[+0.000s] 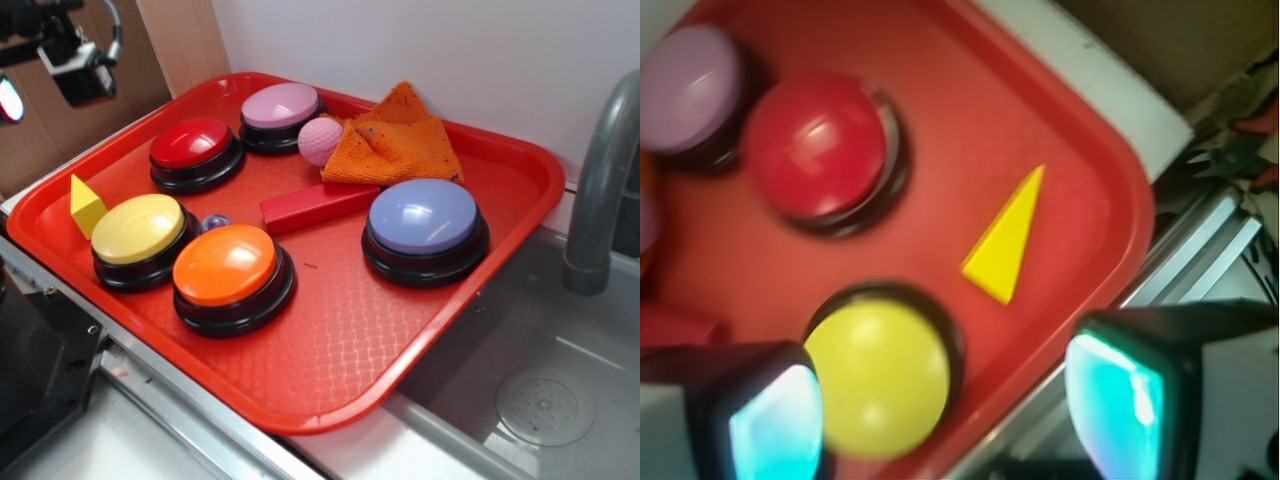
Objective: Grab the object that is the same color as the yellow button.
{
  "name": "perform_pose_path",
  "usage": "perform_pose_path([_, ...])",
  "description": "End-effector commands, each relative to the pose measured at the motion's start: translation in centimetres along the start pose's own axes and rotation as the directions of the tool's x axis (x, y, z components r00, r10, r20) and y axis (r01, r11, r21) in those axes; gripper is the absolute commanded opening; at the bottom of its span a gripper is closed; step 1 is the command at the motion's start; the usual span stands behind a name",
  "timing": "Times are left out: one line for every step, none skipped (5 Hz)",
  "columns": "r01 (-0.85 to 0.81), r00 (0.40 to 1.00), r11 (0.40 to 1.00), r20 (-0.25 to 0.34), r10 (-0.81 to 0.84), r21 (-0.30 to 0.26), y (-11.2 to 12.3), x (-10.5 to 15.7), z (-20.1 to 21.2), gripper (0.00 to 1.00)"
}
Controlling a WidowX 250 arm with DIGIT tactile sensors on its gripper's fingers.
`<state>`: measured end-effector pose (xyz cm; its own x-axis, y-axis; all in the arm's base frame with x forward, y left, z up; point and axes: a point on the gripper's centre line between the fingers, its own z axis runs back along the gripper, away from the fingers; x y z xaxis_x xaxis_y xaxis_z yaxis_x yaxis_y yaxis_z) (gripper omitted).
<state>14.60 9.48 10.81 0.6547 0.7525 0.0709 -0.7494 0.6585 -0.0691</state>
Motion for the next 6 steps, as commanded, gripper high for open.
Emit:
perform_pose_path([-0.101, 0.988, 0.994, 0.122, 0.096, 0.036, 2.2, 1.5, -4.5, 1.0])
perform_pose_path([-0.124, 0.985, 0.992, 0.121, 0.121, 0.018, 2.5, 1.5, -5.9, 1.0])
perform_pose_path([-0.145, 0.985, 0.988, 0.099, 0.14, 0.049, 2.6, 1.3, -8.1, 1.0])
perform_pose_path([-0.13, 0.987, 0.991, 0.099, 0.126, 0.034, 2.5, 1.4, -8.7, 1.0])
perform_pose_path([-0.156, 0.981, 0.988, 0.117, 0.152, 0.021, 2.3, 1.4, -8.9, 0.0])
perform_pose_path([-0.136, 0.983, 0.991, 0.122, 0.133, 0.017, 2.0, 1.3, -8.5, 0.0])
